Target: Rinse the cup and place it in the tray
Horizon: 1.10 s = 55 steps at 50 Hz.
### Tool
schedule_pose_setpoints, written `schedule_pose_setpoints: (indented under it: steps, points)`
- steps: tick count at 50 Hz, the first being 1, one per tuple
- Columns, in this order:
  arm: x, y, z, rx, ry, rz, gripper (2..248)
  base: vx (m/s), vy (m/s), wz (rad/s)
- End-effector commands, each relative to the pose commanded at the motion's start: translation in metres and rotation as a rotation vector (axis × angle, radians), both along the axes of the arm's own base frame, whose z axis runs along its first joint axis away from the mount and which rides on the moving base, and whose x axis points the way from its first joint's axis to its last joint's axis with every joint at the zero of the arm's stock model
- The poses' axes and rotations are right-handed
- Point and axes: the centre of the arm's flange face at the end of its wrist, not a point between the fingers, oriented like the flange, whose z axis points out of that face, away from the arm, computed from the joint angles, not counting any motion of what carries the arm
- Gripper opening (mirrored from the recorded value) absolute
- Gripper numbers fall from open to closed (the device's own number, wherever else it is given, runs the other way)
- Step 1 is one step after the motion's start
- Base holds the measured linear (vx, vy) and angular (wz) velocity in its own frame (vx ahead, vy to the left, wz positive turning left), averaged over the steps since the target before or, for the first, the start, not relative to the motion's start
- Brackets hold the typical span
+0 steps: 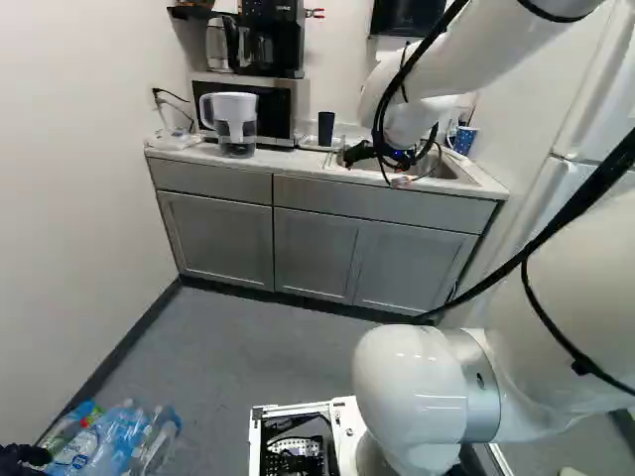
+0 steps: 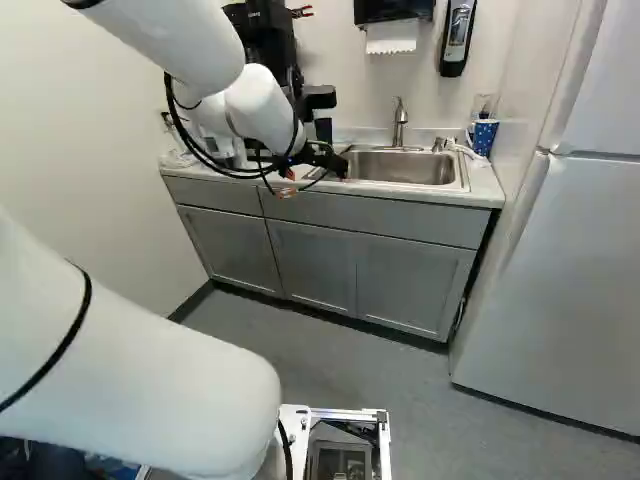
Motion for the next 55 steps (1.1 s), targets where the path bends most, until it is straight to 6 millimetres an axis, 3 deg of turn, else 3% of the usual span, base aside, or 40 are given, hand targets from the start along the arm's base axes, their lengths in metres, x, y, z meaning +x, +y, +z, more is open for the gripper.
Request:
schedule_pose_setpoints:
  steps: [25,55]
  points:
    - [-0.019,0.016,-0.058,-0.012,-0.093,0.033,247,0.000,0.000,0.000]
    - [-0.060,0.037,-0.127,-0.021,-0.218,0.079,247,0.000,0.000,0.000]
